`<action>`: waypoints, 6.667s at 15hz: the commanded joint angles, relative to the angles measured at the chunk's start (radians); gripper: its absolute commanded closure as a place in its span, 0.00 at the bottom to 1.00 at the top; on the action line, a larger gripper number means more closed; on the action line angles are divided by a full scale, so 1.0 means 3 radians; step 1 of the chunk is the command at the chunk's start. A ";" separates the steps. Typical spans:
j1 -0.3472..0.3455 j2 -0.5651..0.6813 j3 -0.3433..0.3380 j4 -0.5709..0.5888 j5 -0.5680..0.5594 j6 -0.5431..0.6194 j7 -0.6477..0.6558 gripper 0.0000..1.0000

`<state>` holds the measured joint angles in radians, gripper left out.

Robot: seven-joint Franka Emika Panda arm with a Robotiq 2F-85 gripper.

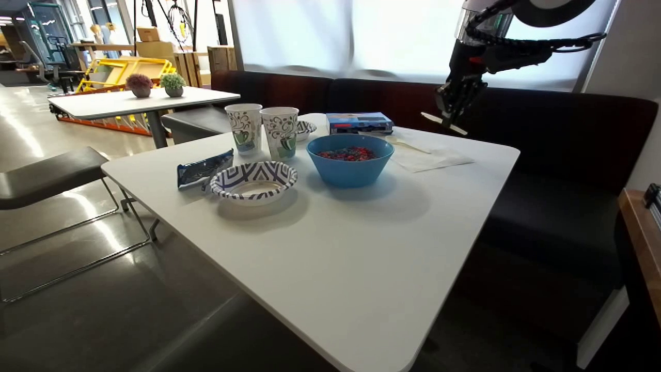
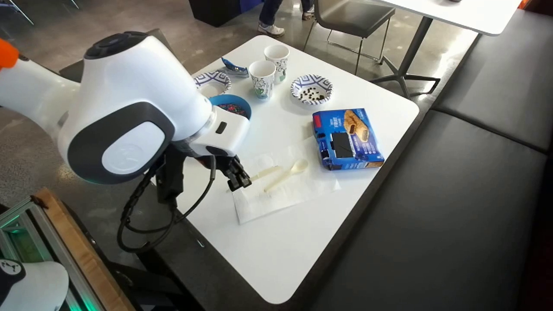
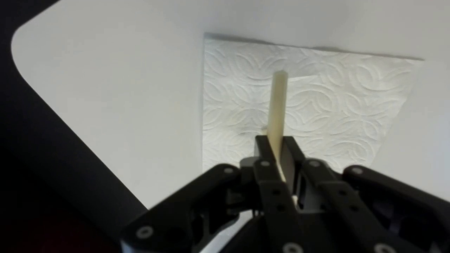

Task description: Put the knife in the cup furthest from you

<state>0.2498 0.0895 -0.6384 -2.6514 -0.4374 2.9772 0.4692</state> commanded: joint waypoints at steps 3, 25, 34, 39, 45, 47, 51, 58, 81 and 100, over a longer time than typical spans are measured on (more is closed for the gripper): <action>0.0359 -0.0094 -0.0235 0.0518 -0.1269 -0.0756 0.0692 0.97; -0.0256 -0.0014 0.2431 0.1642 -0.2416 -0.3226 0.0527 0.97; -0.0141 0.0783 0.2635 0.2694 -0.2433 -0.3484 -0.1213 0.97; -0.0006 0.1314 0.2609 0.3408 -0.2578 -0.3968 -0.2065 0.97; 0.0131 0.1793 0.2563 0.3998 -0.2822 -0.4362 -0.3028 0.97; 0.0169 0.1918 0.2545 0.4144 -0.2965 -0.4436 -0.3275 0.97; 0.0188 0.2095 0.2543 0.4357 -0.3077 -0.4391 -0.3420 0.97; 0.0153 0.2036 0.2563 0.4288 -0.3013 -0.4322 -0.3356 0.87; 0.0307 0.3882 0.2514 0.6882 -0.2762 -0.4782 -0.5178 0.97; 0.0611 0.3899 0.2089 0.7070 -0.2347 -0.5208 -0.5682 0.01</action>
<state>0.3958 1.2784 0.0423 -0.5400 -1.2008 1.5261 -1.1933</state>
